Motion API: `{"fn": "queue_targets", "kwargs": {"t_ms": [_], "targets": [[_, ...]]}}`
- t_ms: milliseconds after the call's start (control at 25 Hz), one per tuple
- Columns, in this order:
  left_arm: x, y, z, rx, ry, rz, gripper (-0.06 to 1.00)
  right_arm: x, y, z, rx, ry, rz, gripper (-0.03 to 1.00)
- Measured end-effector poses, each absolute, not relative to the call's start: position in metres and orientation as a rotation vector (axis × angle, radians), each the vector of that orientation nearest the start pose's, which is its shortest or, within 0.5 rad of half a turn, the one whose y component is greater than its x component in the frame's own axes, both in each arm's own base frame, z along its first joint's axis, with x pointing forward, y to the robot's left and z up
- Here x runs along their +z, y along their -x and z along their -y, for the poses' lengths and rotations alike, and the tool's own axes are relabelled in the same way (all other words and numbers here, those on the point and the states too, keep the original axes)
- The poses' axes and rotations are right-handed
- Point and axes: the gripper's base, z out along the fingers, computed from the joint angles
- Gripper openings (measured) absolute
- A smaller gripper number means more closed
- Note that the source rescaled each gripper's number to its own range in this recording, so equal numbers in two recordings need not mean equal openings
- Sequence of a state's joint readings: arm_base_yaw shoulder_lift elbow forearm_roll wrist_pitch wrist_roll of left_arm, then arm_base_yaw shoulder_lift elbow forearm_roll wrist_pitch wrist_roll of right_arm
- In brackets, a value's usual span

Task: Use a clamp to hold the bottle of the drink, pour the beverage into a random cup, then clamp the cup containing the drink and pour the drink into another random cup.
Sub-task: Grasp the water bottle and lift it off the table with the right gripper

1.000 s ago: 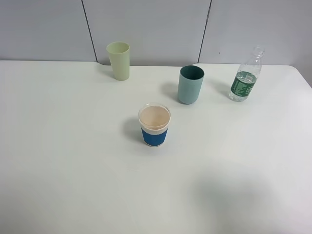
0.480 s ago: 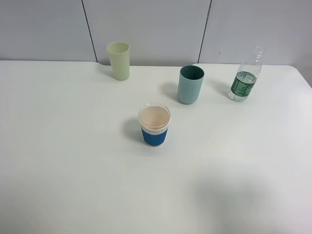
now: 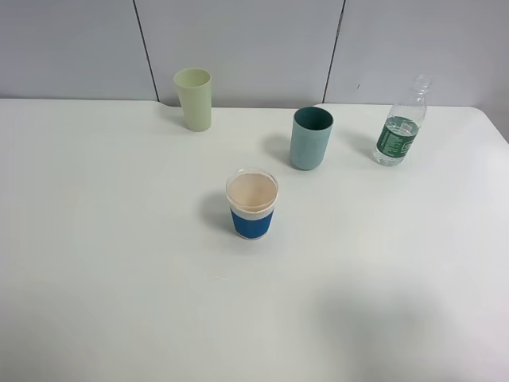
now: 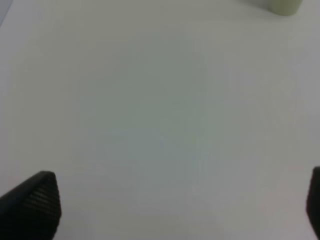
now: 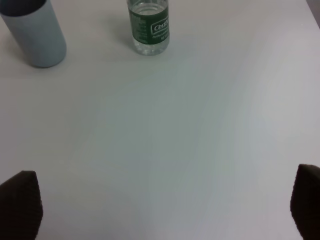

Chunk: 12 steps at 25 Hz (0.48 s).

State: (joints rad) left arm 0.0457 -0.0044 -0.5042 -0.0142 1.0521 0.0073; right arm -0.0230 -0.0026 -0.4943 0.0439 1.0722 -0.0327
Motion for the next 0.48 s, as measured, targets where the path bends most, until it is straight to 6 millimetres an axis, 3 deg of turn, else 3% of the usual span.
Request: {"fn": "queue_targets", "kwargs": {"t_ms": [480], "targets": [[0.2791,0.0057,0.0014,0.016,0.038,-2.027,1.00,0.2748,0.0051,-0.0036,0.018,0.012,-2.058,1.00]]}}
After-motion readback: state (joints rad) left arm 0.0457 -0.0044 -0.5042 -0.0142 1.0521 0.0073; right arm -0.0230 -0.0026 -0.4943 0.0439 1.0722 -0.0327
